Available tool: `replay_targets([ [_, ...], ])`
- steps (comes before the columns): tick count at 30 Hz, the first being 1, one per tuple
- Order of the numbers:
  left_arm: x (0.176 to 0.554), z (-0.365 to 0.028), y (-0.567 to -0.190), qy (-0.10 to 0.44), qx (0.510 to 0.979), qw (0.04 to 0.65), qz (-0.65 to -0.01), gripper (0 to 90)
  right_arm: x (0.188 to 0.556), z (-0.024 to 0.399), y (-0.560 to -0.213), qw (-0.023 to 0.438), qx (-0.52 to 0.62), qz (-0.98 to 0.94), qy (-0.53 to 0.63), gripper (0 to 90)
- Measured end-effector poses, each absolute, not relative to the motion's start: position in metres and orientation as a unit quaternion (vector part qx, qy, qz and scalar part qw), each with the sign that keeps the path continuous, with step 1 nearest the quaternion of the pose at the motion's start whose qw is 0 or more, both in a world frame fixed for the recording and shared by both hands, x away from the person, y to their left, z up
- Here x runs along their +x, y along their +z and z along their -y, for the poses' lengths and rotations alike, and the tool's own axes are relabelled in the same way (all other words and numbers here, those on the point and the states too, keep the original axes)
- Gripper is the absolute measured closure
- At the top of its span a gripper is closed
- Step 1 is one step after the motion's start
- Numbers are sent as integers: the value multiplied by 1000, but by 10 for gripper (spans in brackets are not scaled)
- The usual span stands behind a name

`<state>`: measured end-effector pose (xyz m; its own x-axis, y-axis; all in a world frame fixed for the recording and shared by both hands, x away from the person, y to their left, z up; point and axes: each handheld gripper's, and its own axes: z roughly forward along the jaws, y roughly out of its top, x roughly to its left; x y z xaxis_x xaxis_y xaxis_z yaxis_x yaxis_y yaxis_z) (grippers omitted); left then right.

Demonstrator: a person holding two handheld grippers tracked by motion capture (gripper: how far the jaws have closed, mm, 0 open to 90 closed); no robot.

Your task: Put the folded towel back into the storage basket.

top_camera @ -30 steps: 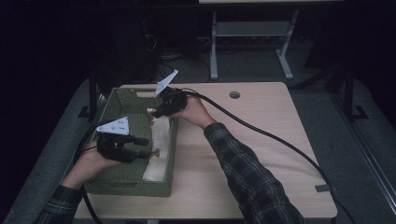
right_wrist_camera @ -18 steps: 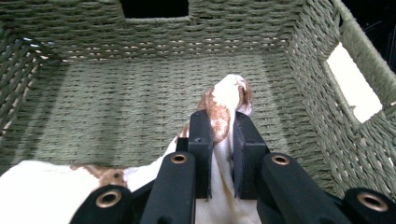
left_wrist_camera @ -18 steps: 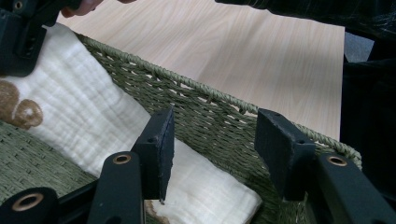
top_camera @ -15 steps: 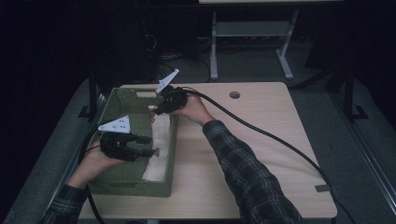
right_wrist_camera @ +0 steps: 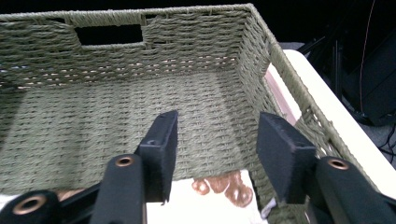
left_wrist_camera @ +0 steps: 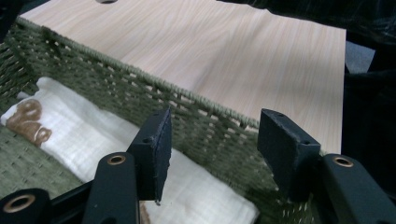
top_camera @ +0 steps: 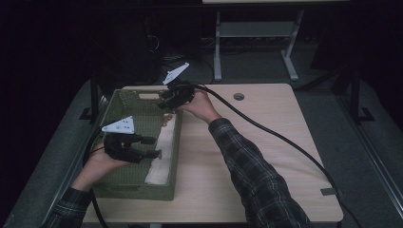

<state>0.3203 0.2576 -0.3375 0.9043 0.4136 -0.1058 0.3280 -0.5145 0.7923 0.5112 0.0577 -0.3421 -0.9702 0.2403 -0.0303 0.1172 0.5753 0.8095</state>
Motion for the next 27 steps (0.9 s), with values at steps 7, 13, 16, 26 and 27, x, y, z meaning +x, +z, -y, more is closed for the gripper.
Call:
replay_targets([
  [7, 327, -237, -331, 52, 867, 448, -215, 417, 502, -38, -332, 60, 105, -886, 447, 435],
  [13, 331, -221, -327, 63, 864, 450, -216, 383, 498, -15, -325, 65, 105, -887, 445, 422],
  [16, 331, -213, -325, 72, 863, 451, -216, 361, 497, -2, -322, 69, 108, -885, 447, 418],
  [26, 330, -184, -321, 92, 864, 442, -222, 283, 491, 40, -320, 70, 119, -878, 458, 397],
  [27, 330, -181, -320, 93, 864, 443, -222, 280, 489, 43, -320, 68, 122, -877, 459, 391],
])
